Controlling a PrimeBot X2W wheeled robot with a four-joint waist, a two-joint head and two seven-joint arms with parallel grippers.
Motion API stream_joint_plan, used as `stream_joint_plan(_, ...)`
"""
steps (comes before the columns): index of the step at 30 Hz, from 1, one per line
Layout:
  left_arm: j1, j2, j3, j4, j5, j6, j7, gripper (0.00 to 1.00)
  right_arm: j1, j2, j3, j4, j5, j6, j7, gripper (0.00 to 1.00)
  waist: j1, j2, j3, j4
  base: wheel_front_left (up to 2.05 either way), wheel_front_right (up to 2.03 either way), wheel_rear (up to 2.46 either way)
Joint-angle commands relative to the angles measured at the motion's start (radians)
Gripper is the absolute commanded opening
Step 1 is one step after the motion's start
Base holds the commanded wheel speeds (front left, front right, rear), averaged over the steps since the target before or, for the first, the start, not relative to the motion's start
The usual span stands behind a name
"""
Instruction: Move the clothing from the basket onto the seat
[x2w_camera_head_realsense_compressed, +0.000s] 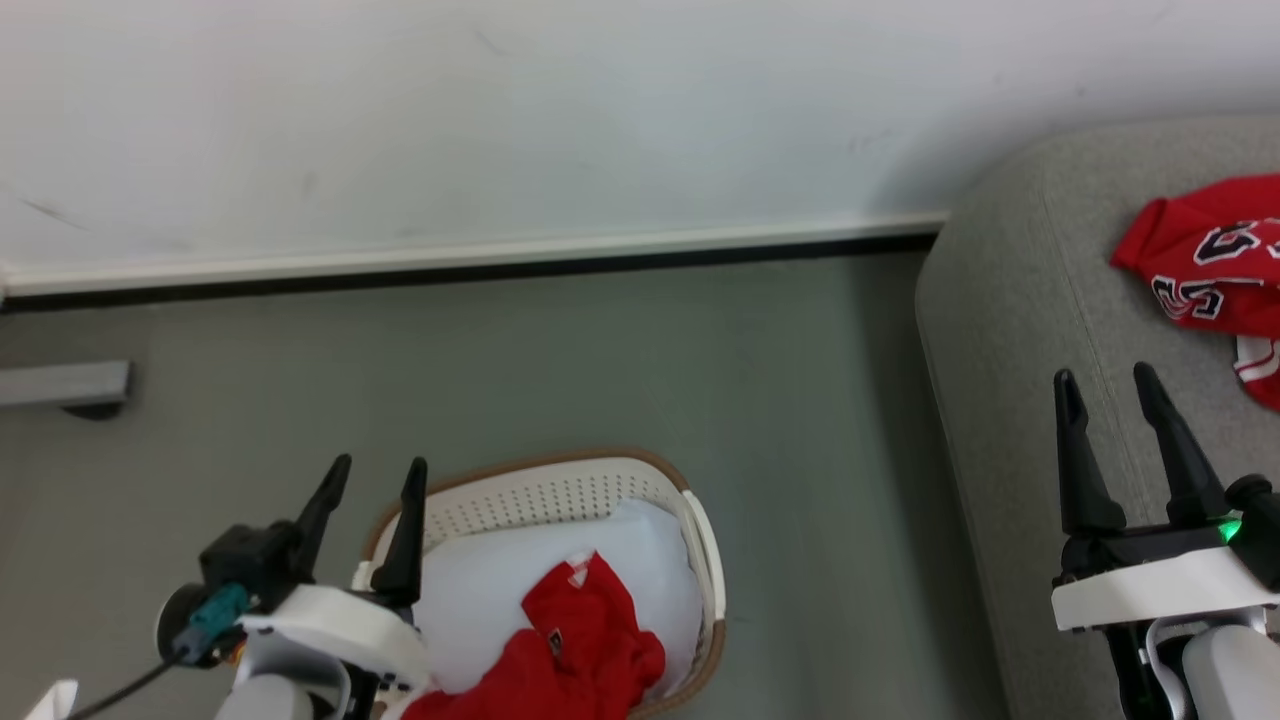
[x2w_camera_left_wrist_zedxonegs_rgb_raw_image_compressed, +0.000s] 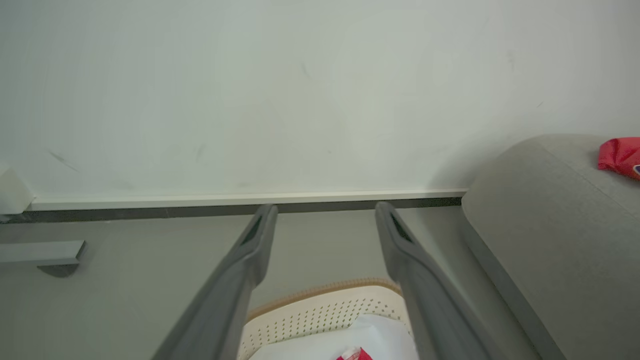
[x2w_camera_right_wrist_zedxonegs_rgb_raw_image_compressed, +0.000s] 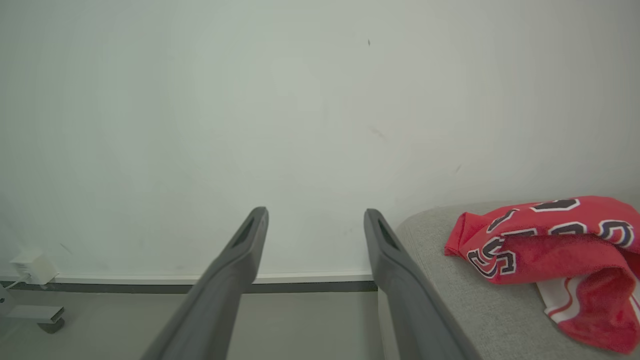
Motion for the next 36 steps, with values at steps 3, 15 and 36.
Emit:
stream_joint_plan(3,-0.06,0.025,-0.026,0.055,-0.024,-0.004,0.031,1.0,-0.032,-0.003,-0.012,-0.012,-0.009,-0.002,0.0,1.0,-0.0002,0.0,0.087,-0.051,0.0,0.0,0.0)
stream_joint_plan(15,-0.237,0.088,-0.155,0.292,-0.121,-0.005,0.147,1.0,-0.107,0.028,-0.02,-0.048,-0.019,-0.002,0.0,1.0,-0.0002,0.0,0.252,-0.121,0.0,0.0,0.0)
stream_joint_plan(36,-0.477,0.172,-0.313,0.738,-0.266,-0.005,0.558,1.0,-0.21,0.091,0.019,-0.073,0.005,-0.002,0.0,1.0,-0.0002,0.0,0.481,-0.239,0.0,0.0,0.0)
